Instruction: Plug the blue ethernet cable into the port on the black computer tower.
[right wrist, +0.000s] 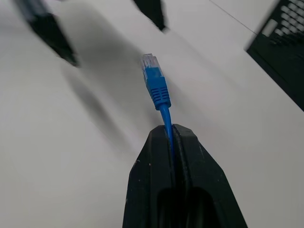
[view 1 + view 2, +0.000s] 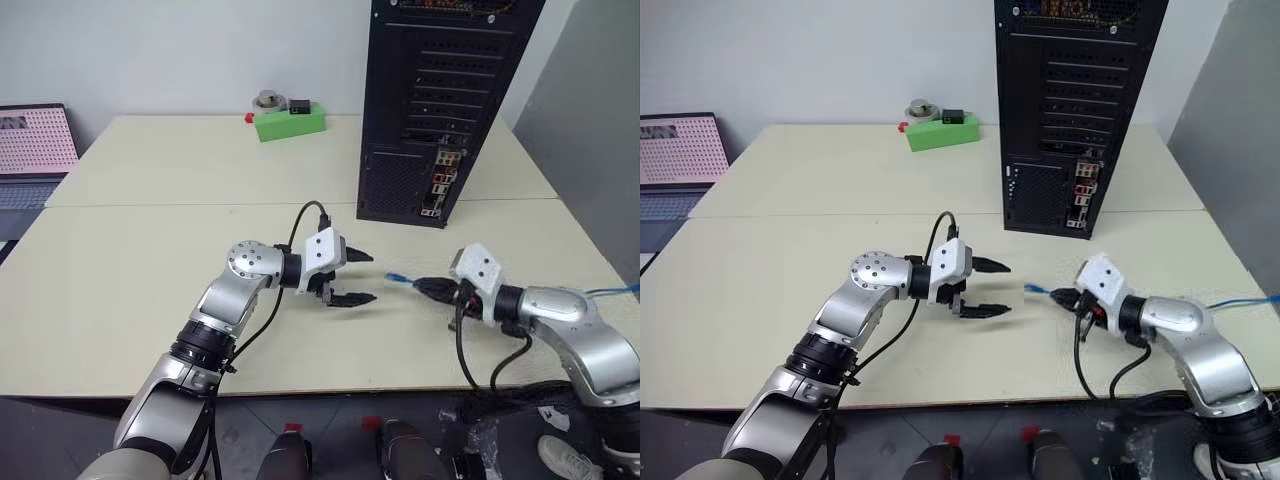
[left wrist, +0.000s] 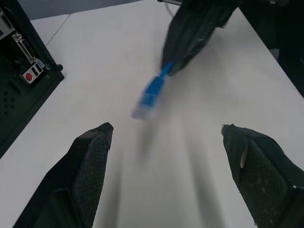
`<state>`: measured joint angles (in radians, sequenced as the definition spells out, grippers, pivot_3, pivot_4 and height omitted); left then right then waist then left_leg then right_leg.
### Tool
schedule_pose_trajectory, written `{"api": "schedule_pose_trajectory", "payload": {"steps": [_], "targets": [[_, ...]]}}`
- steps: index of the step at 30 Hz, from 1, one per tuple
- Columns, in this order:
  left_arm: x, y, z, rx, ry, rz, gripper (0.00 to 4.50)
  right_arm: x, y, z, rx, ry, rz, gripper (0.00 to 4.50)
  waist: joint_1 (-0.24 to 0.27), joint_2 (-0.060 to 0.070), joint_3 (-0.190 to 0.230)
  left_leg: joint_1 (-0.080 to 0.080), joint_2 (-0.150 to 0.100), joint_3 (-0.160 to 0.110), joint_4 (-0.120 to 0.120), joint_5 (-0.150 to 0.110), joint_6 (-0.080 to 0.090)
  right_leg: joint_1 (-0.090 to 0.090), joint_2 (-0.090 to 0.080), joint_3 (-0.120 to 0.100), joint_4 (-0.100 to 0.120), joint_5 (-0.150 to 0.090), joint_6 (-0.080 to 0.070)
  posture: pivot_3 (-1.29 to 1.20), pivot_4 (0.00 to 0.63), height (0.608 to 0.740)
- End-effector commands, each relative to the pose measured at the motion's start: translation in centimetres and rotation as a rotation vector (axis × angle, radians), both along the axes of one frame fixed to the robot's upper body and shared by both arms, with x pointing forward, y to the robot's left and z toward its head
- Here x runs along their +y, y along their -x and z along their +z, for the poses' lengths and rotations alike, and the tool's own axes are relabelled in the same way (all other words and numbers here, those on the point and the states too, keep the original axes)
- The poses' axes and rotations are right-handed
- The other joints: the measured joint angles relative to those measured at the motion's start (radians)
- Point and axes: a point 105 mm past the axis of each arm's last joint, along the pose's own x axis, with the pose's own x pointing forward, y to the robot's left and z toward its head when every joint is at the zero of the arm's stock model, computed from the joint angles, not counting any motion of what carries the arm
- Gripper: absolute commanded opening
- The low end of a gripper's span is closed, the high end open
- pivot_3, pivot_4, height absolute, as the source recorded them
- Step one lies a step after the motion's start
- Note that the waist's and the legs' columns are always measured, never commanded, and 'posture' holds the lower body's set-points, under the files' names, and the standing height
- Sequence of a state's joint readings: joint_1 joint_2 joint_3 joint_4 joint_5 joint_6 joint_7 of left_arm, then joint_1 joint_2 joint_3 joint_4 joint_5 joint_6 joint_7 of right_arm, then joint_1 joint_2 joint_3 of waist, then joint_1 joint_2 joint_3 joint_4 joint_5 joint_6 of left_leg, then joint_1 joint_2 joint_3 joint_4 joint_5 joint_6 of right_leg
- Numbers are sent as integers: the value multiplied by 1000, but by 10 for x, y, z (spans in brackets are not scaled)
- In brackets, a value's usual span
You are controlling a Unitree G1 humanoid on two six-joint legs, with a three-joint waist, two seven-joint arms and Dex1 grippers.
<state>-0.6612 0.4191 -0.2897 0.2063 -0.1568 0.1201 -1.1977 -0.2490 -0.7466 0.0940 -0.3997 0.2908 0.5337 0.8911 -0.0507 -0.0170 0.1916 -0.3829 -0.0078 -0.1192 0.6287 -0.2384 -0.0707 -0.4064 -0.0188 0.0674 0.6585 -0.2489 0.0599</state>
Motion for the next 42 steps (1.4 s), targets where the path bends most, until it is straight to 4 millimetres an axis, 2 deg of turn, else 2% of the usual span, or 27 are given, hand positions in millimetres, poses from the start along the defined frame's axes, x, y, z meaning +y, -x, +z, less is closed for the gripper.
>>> {"api": "schedule_pose_trajectory", "payload": {"steps": [1, 6, 11, 12, 14, 28, 35, 39, 42], "targets": [[0, 9, 2, -17, -25, -68, 3918, 13, 9, 12, -39, 30, 108, 15, -2, 0, 0, 0, 0, 0, 0, 0, 0, 0, 0, 0, 0, 0, 0, 0, 150, 740], [1, 15, 2, -10, -37, -99, 3918, 19, 9, 11, -38, 50, 141, 15, -2, 0, 0, 0, 0, 0, 0, 0, 0, 0, 0, 0, 0, 0, 0, 0, 150, 740], [4, 13, -1, -8, -54, -78, 3918, 20, 8, 9, -39, 59, 140, 15, -1, 0, 0, 0, 0, 0, 0, 0, 0, 0, 0, 0, 0, 0, 0, 0, 150, 740], [4, 13, -1, -8, -54, -74, 3559, 20, 8, 9, -39, 61, 140, 0, -1, 0, 0, 0, 0, 0, 0, 0, 0, 0, 0, 0, 0, 0, 0, 0, 150, 740], [3, 11, -1, -8, -50, -64, 3323, 20, 8, 8, -38, 63, 139, 0, -1, 0, 0, 0, 0, 0, 0, 0, 0, 0, 0, 0, 0, 0, 0, 0, 150, 740], [1, 14, -5, -13, -69, -75, 367, 21, 8, 6, -35, 59, 136, 0, -1, 0, 0, 0, 0, 0, 0, 0, 0, 0, 0, 0, 0, 0, 0, 0, 150, 740], [2, 14, -6, -25, -74, -73, 272, 22, 7, 6, -38, 58, 134, 0, -1, 0, 0, 0, 0, 0, 0, 0, 0, 0, 0, 0, 0, 0, 0, 0, 150, 740], [4, 14, -7, -68, -85, -85, 272, 18, 7, 6, -42, 74, 146, 691, -1, 0, 0, 0, 0, 0, 0, 0, 0, 0, 0, 0, 0, 0, 0, 0, 150, 740], [4, 14, -6, -141, -78, -91, 272, 9, 9, 10, -19, 70, 136, 1380, 0, 0, 0, 0, 0, 0, 0, 0, 0, 0, 0, 0, 0, 0, 0, 0, 150, 740]]}}
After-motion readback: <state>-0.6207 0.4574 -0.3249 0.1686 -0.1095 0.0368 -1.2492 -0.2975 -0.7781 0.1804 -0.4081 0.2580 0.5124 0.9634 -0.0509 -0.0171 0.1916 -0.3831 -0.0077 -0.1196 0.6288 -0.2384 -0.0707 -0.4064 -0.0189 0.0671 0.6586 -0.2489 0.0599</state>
